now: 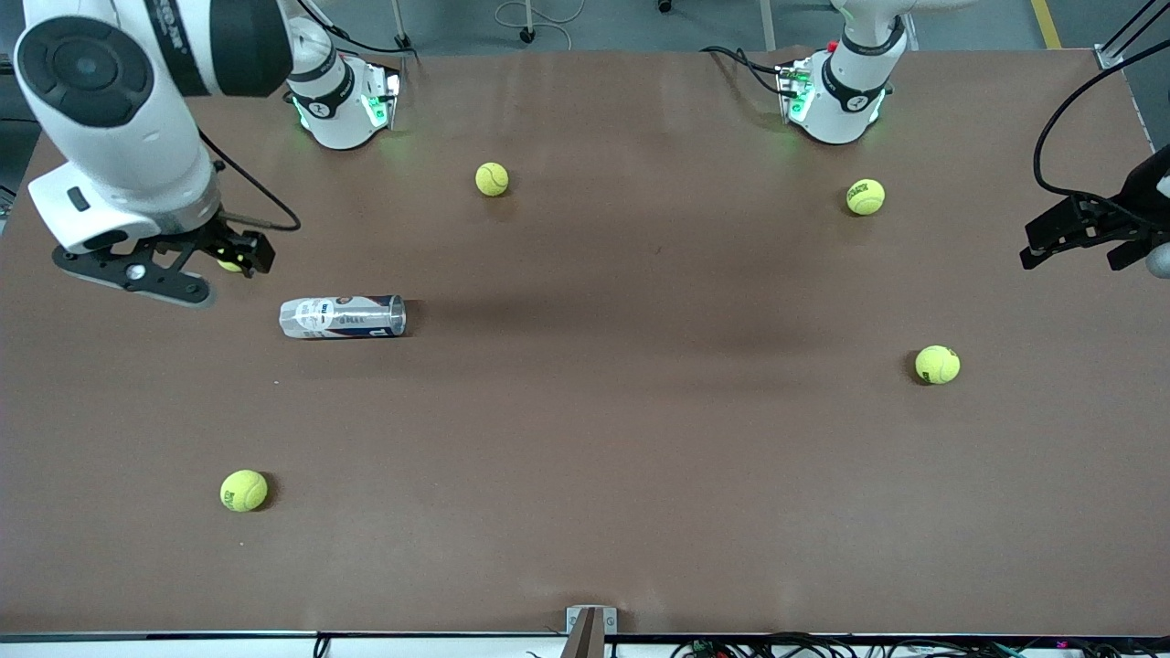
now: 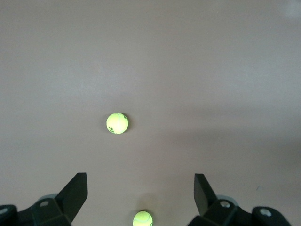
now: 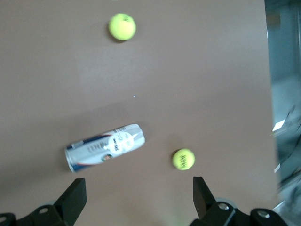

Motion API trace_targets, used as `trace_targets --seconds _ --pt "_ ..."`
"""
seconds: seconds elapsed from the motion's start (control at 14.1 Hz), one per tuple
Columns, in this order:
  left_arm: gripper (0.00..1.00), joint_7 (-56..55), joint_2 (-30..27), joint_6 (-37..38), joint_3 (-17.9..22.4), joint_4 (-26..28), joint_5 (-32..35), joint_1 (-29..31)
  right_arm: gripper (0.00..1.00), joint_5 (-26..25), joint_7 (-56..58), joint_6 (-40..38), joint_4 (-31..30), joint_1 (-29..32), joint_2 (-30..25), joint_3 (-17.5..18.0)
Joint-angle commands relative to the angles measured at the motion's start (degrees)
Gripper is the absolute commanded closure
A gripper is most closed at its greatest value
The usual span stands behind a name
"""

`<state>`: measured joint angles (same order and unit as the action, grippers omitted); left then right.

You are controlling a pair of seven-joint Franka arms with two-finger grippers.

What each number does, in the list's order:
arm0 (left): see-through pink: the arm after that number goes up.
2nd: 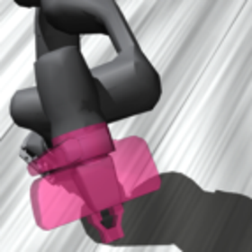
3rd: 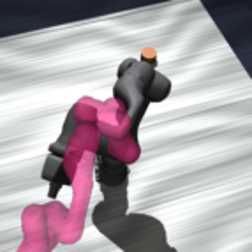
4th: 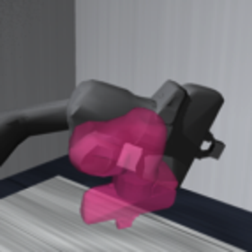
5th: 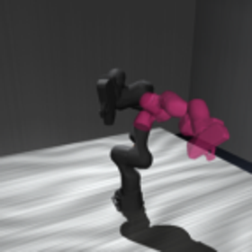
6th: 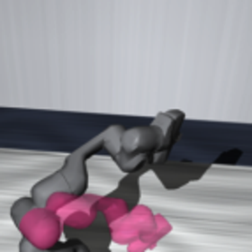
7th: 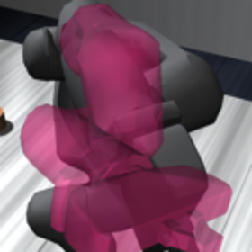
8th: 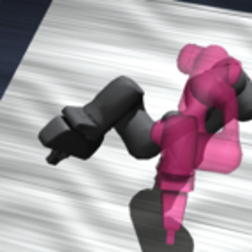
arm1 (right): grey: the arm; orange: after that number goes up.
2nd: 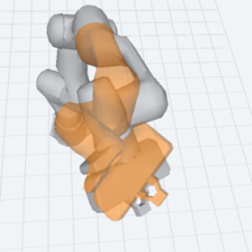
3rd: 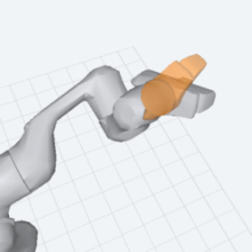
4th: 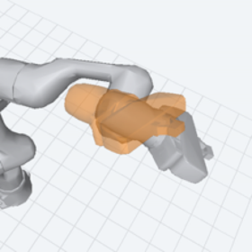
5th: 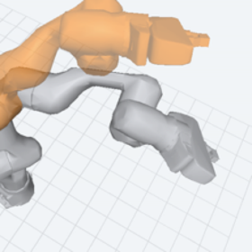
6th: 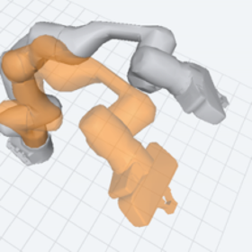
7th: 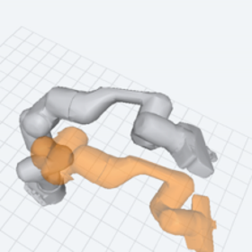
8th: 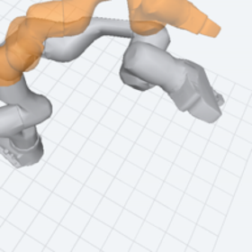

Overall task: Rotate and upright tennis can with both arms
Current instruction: 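Reach the right gripper down to the lying tennis can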

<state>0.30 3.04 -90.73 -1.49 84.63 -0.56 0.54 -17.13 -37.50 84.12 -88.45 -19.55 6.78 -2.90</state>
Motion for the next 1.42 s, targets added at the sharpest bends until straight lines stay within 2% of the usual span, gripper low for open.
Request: trace_targets --seconds 0.0,0.28,0.43,0.64,0.85,1.35 --pt "0.00 -0.56 -0.40 0.37 -0.01 0.10 0.65 -0.18 0.00 4.20 -20.09 2.62 -3.91 2.32 -0.80 0.35" --pt "0.00 -0.56 -0.40 0.37 -0.01 0.01 0.65 -0.18 0.00 10.78 -40.25 8.59 -9.01 7.68 -1.06 0.26" --pt "0.00 -0.56 -0.40 0.37 -0.01 0.10 0.65 -0.18 0.00 14.48 -47.28 14.03 -13.92 10.05 -1.15 0.26" --pt "0.00 -0.56 -0.40 0.37 -0.09 0.10 0.65 -0.18 0.00 18.60 -50.47 22.12 -22.35 12.16 -2.03 0.26" --pt "0.00 -0.56 -0.40 0.37 -0.09 0.10 0.65 -0.18 0.00 21.86 -50.92 26.53 -27.55 14.45 -2.91 0.26" --pt "0.00 -0.56 -0.40 0.37 -0.09 0.10 0.65 -0.18 0.00 22.67 -54.43 44.53 -42.58 14.10 -3.61 0.35"
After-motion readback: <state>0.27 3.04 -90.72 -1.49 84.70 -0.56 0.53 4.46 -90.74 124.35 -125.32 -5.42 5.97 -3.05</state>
